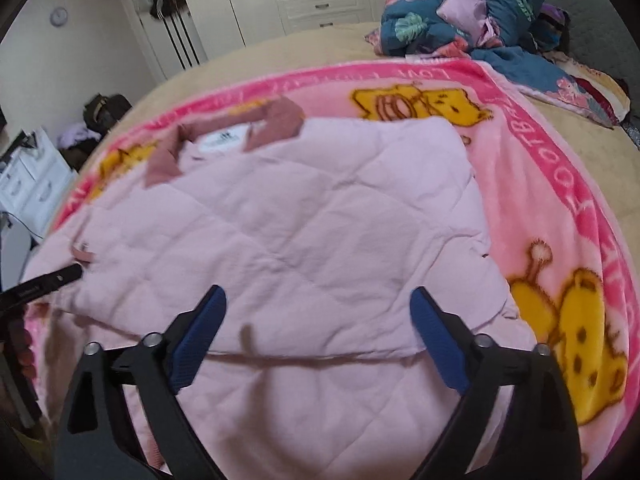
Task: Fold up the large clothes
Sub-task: 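Grasp the dark pink front trim with the left gripper and fold it inward, then move the left gripper to the other sleeve cuff and close on it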
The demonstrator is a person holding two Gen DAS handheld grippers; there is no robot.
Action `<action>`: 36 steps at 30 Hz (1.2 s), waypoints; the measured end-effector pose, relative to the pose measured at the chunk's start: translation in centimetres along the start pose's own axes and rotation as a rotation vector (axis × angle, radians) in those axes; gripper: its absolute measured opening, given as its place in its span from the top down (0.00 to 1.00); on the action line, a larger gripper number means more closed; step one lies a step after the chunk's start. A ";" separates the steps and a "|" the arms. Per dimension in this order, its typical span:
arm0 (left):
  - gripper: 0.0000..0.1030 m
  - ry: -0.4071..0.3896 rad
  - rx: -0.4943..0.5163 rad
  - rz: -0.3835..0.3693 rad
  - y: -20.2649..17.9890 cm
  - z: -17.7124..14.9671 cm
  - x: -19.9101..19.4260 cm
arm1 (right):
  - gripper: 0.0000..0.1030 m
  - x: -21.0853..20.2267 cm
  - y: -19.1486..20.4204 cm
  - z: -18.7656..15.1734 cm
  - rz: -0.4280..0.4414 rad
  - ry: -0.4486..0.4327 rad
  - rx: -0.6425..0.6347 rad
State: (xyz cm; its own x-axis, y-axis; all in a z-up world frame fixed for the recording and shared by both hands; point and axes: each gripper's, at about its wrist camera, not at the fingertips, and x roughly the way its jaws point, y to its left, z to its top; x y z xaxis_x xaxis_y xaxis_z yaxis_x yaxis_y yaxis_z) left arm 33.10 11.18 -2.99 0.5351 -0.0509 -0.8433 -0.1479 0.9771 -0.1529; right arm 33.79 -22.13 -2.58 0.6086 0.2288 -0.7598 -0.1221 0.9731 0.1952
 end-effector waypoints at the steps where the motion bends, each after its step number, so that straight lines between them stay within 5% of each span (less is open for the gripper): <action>1: 0.36 -0.001 -0.001 0.000 0.0 -0.1 -0.4 | 0.10 -0.6 0.3 0.0 0.005 -0.010 -0.005; 8: 0.10 -0.004 -0.037 -0.044 0.8 -0.4 -2.8 | 0.05 -3.4 2.9 -0.1 0.032 -0.053 -0.027; 36: 0.09 -0.089 -0.217 0.056 12.4 -3.6 -9.6 | 0.04 -6.8 18.7 -0.8 0.200 -0.093 -0.222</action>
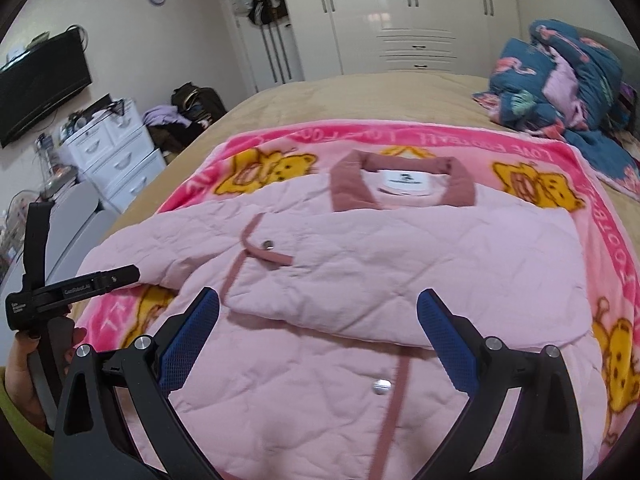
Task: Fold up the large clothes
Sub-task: 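Move the left gripper to the other sleeve cuff and close on it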
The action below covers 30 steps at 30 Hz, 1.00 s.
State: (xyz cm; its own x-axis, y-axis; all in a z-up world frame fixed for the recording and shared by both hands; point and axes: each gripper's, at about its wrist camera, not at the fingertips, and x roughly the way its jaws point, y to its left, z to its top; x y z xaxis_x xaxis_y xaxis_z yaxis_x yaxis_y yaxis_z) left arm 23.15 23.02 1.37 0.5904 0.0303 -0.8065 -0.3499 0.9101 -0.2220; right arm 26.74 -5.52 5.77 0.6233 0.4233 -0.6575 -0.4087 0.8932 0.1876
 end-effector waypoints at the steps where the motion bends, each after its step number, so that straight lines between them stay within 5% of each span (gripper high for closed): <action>1: 0.09 -0.004 -0.009 0.003 0.5 0.0 -0.2 | 0.04 0.2 0.6 0.1 0.006 0.001 -0.009; 30: 0.09 -0.029 -0.253 0.061 12.5 -0.8 -0.4 | 0.04 4.5 13.1 -0.1 0.129 0.072 -0.209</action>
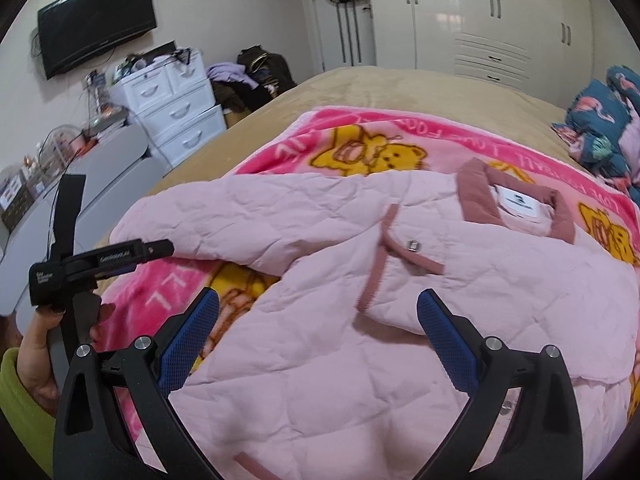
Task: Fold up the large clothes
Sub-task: 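Move the left gripper to the other sleeve cuff and close on it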
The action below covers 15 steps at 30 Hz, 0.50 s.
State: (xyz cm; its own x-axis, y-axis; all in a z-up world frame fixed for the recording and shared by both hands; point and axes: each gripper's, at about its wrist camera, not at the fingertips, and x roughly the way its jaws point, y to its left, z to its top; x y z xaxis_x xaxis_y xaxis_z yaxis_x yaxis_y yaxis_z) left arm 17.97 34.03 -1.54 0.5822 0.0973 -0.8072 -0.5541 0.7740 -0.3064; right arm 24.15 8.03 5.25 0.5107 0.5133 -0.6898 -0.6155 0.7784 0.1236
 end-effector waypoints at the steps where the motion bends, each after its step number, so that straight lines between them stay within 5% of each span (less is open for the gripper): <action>1: 0.09 0.000 -0.010 0.001 0.3 0.0 0.1 | 0.04 0.3 0.5 0.1 0.007 0.004 -0.009; 15: 0.09 -0.020 -0.218 0.036 7.6 2.5 3.7 | 0.04 4.2 4.2 0.1 0.045 0.060 -0.096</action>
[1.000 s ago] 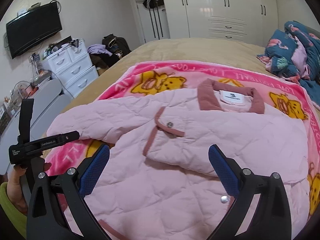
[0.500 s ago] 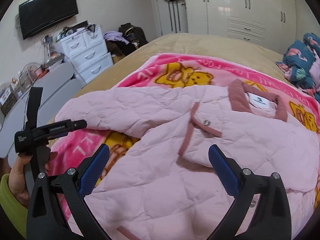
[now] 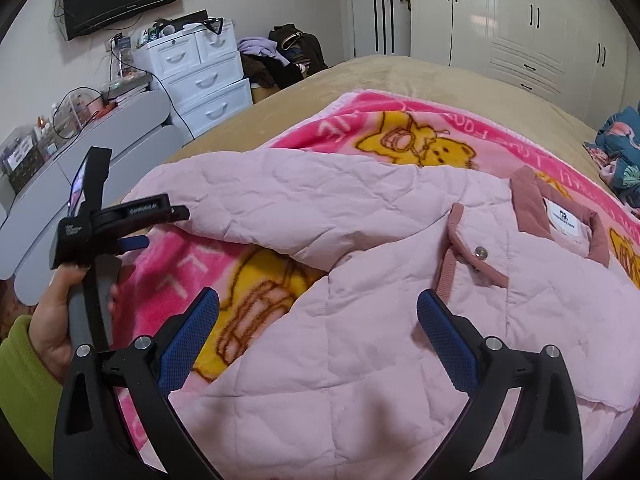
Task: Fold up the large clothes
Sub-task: 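Move the left gripper to the other sleeve cuff and close on it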
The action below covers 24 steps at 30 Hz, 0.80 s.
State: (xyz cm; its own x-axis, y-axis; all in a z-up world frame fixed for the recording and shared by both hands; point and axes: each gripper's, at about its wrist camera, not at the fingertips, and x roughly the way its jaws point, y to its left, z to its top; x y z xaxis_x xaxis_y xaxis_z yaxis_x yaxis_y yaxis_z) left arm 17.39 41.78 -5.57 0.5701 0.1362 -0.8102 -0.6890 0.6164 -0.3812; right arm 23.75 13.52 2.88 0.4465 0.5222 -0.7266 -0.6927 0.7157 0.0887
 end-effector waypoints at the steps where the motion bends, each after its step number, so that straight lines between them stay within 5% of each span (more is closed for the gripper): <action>1: 0.09 0.001 -0.015 -0.005 0.3 0.3 0.2 | 0.04 0.2 -0.1 -0.1 0.002 0.003 0.003; 11: 0.11 -0.054 -0.189 0.019 2.5 3.9 1.6 | 0.04 0.2 -2.5 -1.6 -0.018 0.013 0.058; 14: 0.32 -0.078 -0.209 0.015 2.5 4.6 1.2 | 0.04 -0.4 -3.5 -2.0 -0.042 0.012 0.064; 18: 0.77 -0.113 -0.196 0.027 2.4 5.5 0.5 | 0.04 -1.6 -5.2 -2.5 -0.061 -0.004 0.096; 24: 0.86 -0.232 -0.097 -0.014 -0.9 6.0 -4.3 | 0.04 -3.6 -7.5 -3.4 -0.081 -0.035 0.160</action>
State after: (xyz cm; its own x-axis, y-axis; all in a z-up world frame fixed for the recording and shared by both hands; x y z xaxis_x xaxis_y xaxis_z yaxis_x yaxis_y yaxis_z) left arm 18.20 45.29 0.91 0.6596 0.3097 -0.6849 -0.7137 0.5437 -0.4416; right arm 25.38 4.64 2.50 0.5189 0.4735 -0.7117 -0.5558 0.8195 0.1400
